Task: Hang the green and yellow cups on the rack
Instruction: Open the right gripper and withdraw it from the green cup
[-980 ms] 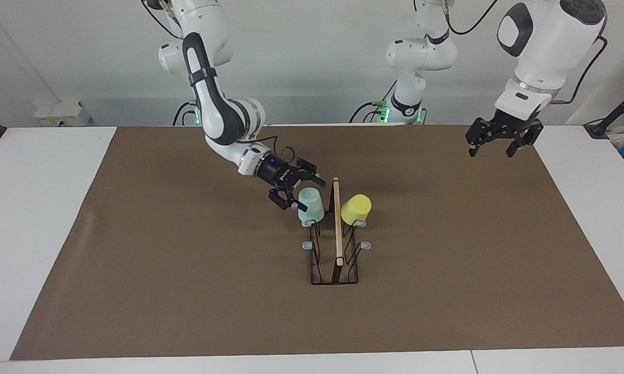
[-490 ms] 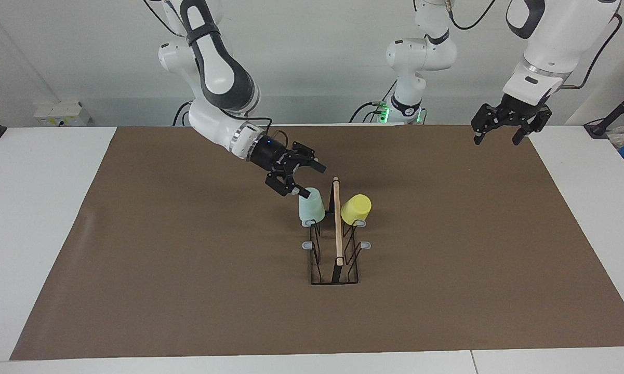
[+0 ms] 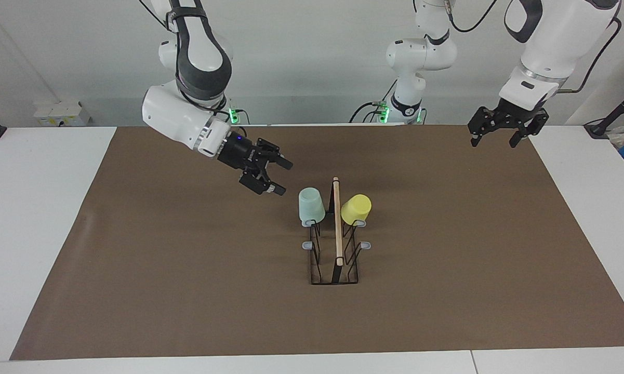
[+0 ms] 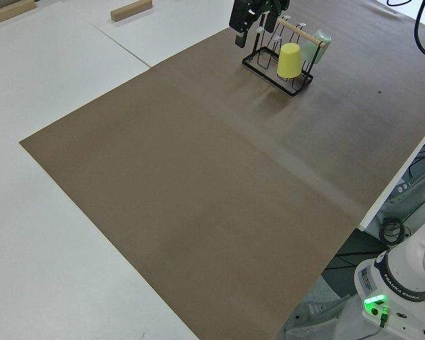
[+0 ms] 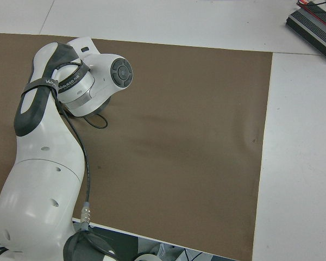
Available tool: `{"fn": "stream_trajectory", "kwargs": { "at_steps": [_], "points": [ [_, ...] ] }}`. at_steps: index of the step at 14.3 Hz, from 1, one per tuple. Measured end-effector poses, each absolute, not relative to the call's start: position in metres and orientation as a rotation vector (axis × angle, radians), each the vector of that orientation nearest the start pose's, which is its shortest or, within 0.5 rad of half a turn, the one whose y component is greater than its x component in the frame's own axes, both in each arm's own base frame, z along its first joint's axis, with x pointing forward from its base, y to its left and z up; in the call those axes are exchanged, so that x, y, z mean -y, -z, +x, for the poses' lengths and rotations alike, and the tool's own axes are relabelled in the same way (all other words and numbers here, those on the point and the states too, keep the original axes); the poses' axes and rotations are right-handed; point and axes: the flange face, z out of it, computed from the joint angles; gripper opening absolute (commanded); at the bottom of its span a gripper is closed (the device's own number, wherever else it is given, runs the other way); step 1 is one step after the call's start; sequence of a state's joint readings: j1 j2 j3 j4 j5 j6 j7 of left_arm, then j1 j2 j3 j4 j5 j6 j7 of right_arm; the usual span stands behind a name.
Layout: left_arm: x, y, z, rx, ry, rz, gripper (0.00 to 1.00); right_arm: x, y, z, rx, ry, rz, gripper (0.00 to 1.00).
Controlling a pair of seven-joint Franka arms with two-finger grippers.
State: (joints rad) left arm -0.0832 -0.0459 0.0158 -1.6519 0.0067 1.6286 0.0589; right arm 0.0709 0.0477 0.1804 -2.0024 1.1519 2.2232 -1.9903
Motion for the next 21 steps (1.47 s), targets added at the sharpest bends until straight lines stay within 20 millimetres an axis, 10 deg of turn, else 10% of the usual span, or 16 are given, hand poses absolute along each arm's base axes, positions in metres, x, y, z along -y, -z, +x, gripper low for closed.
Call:
{"fn": "stream_trajectory", "kwargs": {
  "at_steps": [9, 21],
  "points": [
    [0.036, -0.617, 0.545, -0.190, 0.053, -3.141, 1.00, -0.133, -0.462, 0.551, 1.847, 0.336, -2.186, 1.00],
    [0.033, -0.616, 0.547, -0.169, 0.063, -3.161, 1.00, 0.005, -0.471, 0.572, 1.391, 0.226, -2.768, 1.00]
  ]
}}
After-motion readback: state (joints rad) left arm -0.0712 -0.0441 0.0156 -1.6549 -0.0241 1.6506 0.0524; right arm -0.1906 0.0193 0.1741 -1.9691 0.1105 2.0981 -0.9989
